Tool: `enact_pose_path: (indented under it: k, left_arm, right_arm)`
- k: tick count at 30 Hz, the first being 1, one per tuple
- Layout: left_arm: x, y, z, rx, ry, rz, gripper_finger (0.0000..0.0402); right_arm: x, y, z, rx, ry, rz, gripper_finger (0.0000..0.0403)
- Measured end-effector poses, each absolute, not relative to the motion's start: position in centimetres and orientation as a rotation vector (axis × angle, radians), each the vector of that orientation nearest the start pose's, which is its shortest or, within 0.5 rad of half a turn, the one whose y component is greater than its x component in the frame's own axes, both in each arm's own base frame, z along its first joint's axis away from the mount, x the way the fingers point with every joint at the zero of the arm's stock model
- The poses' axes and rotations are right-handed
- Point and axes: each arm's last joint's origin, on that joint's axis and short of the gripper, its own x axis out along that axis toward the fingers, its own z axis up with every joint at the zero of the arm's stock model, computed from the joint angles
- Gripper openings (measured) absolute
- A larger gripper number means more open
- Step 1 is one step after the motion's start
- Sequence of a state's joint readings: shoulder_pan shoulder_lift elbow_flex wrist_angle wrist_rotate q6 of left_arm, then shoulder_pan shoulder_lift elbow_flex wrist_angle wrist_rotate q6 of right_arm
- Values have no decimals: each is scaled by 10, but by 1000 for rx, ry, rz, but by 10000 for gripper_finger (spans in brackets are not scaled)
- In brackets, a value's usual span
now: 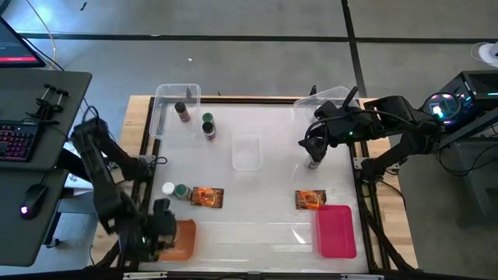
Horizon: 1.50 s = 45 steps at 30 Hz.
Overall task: Sort spices by type
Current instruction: Put the bottom gold seasoning bottle into the orange bin
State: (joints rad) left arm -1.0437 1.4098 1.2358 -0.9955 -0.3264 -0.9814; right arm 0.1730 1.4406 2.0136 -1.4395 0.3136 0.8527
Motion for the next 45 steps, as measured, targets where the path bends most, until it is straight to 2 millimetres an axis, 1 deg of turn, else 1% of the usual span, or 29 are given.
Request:
enact_pose_path:
  k: [4, 7, 10, 12, 14, 20, 22, 26, 30, 33, 38, 39, 43, 45]
  left_arm:
    - [135, -256, 259, 64, 1110, -111, 238]
    - [128, -268, 239, 161, 1084, -43, 238]
    - [125, -269, 232, 177, 1010, 58, 238]
    - [125, -268, 230, 145, 964, 84, 238]
    - [124, -265, 226, 124, 959, 93, 238]
    - [118, -258, 207, 10, 977, -15, 238]
    - [117, -254, 204, -13, 975, -49, 238]
    - [117, -243, 207, -3, 981, -32, 238]
    - [119, -242, 208, 50, 969, -67, 238]
    - [120, -243, 205, 100, 977, -82, 238]
    - [120, -243, 204, 98, 985, -81, 239]
    - [120, -243, 204, 97, 987, -82, 251]
    - [120, -243, 204, 92, 997, -86, 342]
    - [119, -244, 204, 89, 1010, -94, 375]
  right_arm:
    - [219, 29, 476, 582, 716, -483, 240]
    - [219, 29, 476, 582, 716, -483, 240]
    - [219, 29, 476, 589, 715, -486, 240]
    - [219, 29, 476, 590, 714, -486, 240]
    - [219, 29, 476, 599, 712, -490, 240]
    - [219, 29, 476, 612, 709, -495, 240]
    - [219, 29, 476, 614, 709, -496, 240]
    - [219, 29, 476, 623, 707, -500, 240]
    - [219, 29, 476, 624, 706, -501, 240]
    - [219, 29, 476, 624, 706, -501, 240]
    - [219, 29, 476, 631, 704, -504, 240]
    - [219, 29, 476, 631, 704, -504, 240]
    - [219, 29, 476, 631, 704, -504, 240]
    - [219, 29, 476, 631, 705, -504, 240]
